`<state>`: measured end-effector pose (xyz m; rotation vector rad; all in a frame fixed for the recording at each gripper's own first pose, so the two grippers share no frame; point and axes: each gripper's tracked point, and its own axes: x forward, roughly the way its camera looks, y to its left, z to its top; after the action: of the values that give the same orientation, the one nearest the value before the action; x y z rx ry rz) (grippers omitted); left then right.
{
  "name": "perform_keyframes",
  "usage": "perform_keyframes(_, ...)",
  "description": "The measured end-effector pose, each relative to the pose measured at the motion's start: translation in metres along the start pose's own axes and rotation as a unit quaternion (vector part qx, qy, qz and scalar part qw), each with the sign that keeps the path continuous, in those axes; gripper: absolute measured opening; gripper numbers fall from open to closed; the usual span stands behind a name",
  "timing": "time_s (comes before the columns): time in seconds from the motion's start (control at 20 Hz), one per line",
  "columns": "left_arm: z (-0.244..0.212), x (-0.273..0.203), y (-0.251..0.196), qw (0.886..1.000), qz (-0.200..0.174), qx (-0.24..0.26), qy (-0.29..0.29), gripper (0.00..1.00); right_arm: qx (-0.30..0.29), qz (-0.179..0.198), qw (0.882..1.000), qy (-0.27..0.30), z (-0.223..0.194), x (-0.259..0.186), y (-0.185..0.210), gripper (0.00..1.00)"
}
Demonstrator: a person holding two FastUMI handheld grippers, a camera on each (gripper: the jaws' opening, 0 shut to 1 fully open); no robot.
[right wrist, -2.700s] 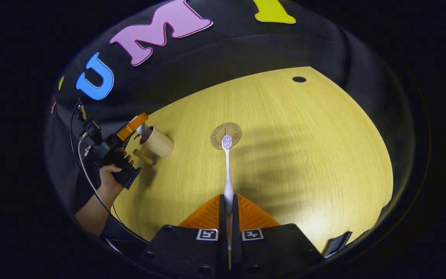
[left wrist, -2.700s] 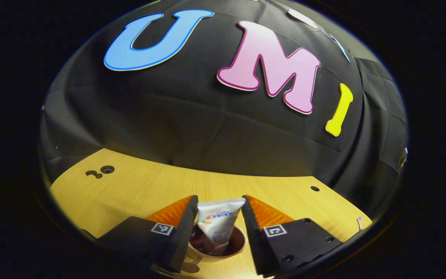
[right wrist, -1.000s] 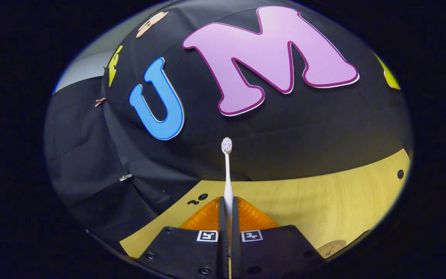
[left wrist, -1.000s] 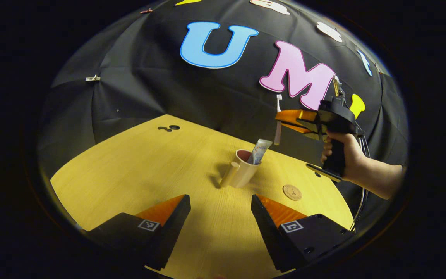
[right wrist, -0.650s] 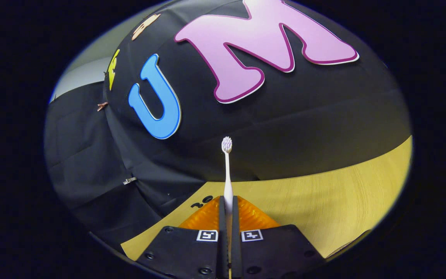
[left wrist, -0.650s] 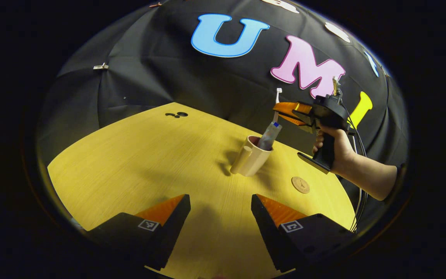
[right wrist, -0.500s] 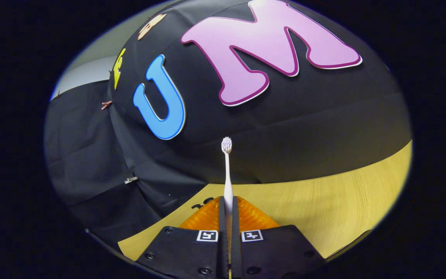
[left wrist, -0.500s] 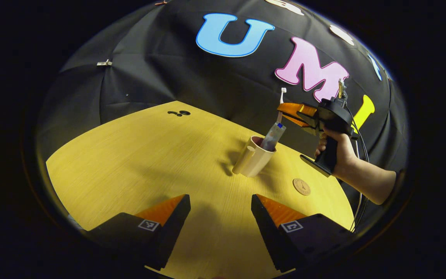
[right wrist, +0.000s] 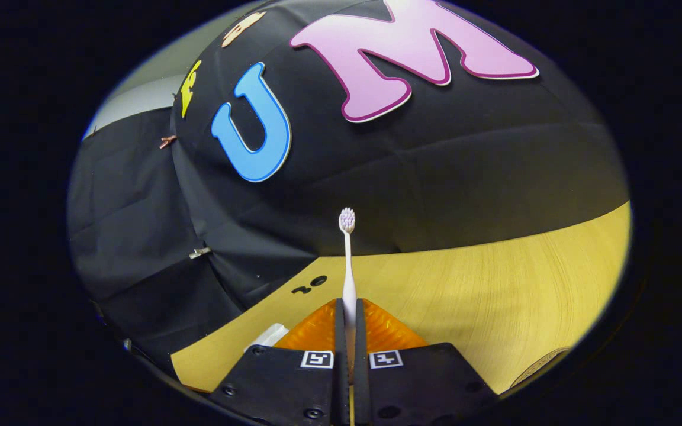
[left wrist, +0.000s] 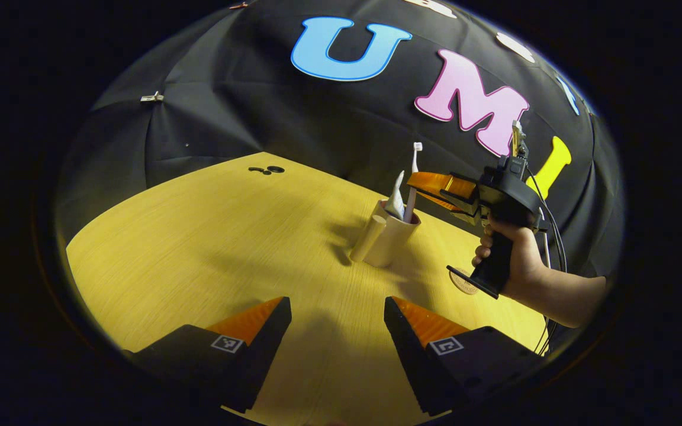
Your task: Put the toothbrush and toothpaste on the desktop into the cup, then pick up the cup and place it on the coaster on the desktop.
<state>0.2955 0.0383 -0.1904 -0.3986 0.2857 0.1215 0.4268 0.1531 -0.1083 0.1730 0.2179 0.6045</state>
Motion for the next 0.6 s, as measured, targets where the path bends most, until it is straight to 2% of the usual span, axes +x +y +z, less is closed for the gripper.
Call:
perform_keyframes(0.1, -0.004, 0.001, 0.000, 1.000, 0.001, 0.000, 0.003, 0.98, -0.004, -0.004, 1.000, 0.000, -0.002, -0.006, -0.002, 0.10)
perform_keyframes(0.2, -0.007, 0.002, 0.002, 1.000, 0.002, -0.002, 0.005, 0.98, -0.003, -0.004, 1.000, -0.005, -0.004, -0.010, -0.003, 0.18)
perform_keyframes(0.5, -0.011, 0.004, -0.001, 1.000, 0.001, -0.005, 0.009, 0.98, -0.011, -0.014, 1.000, 0.001, -0.017, -0.033, -0.005, 0.19)
perform_keyframes(0.55, -0.008, 0.004, -0.002, 1.000, 0.001, -0.002, 0.007, 0.98, -0.009, -0.017, 1.000, 0.002, -0.017, -0.041, -0.006, 0.49)
perform_keyframes(0.6, -0.004, 0.005, -0.002, 1.000, 0.001, 0.002, 0.005, 0.98, -0.006, -0.022, 1.000, 0.002, -0.016, -0.050, -0.010, 0.37)
